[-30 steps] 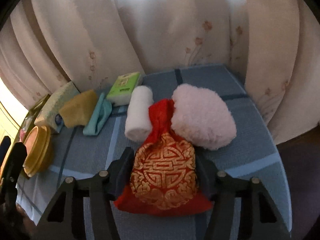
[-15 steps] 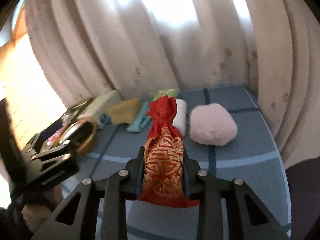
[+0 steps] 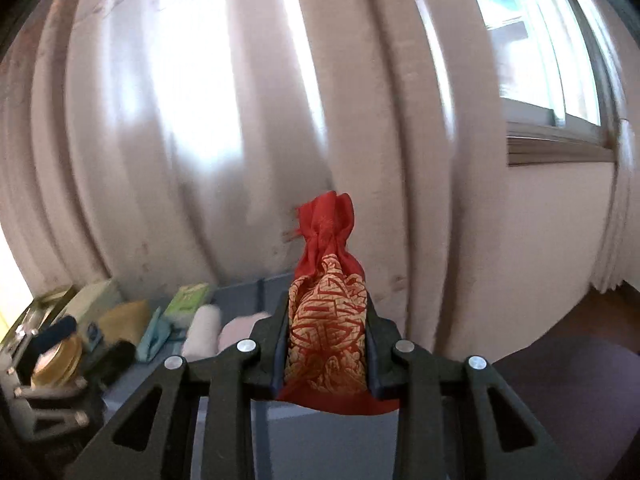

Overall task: Organize soft objects
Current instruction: 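Grasp the red drawstring pouch with the right gripper while the left gripper grasps the pink puff, then carry the pink puff and red pouch over the gold tray with both grippers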

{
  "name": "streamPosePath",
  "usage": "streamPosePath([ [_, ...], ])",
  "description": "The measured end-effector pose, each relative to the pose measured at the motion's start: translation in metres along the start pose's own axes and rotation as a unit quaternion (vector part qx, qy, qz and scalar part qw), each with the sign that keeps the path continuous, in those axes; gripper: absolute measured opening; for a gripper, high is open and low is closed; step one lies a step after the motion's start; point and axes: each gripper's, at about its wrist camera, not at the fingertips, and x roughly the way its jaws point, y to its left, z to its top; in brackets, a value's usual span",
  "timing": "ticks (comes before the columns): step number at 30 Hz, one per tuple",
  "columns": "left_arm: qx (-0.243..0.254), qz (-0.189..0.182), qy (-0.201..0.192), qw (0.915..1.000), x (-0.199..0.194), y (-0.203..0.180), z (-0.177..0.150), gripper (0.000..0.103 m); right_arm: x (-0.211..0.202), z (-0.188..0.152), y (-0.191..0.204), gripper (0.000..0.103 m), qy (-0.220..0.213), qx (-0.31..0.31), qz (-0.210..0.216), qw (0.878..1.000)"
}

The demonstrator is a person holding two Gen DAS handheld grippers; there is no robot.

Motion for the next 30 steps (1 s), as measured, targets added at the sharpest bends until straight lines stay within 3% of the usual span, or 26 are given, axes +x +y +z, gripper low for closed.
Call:
streamPosePath([
  [6, 0.022, -0.045, 0.043, 0.9978, 0.038, -0.040, 0.014, 0.097, -0.008, 0.001, -0.013, 0.033, -0.031, 0.040, -0.024, 0.998],
  [12, -0.002, -0.071, 0.104, 0.9921, 0.080, -0.067, 0.023, 0.091, -0.013, 0.000, -0.023, 0.034, -0.042, 0.059, -0.027, 0.997],
  [15, -0.005, -0.065, 0.143, 0.9875, 0.104, -0.080, 0.023, 0.088, -0.013, 0.001, -0.024, 0.034, -0.041, 0.065, -0.023, 0.997],
  [20, -0.013, -0.041, 0.203, 0.9783, 0.133, -0.088, 0.017, 0.075, -0.013, 0.001, -0.023, 0.034, -0.042, 0.063, -0.017, 0.997],
  [24, 0.003, -0.027, 0.233, 0.9722, 0.144, -0.094, 0.013, 0.074, -0.013, 0.002, -0.020, 0.034, -0.041, 0.055, -0.015, 0.998],
  [29, -0.010, -0.023, 0.230, 0.9729, 0.144, -0.089, 0.012, 0.042, -0.015, 0.000, -0.023, 0.033, -0.045, 0.063, -0.018, 0.997],
  [30, -0.018, -0.027, 0.227, 0.9734, 0.142, -0.086, 0.013, 0.040, -0.015, 0.000, -0.024, 0.033, -0.045, 0.067, -0.018, 0.997],
])
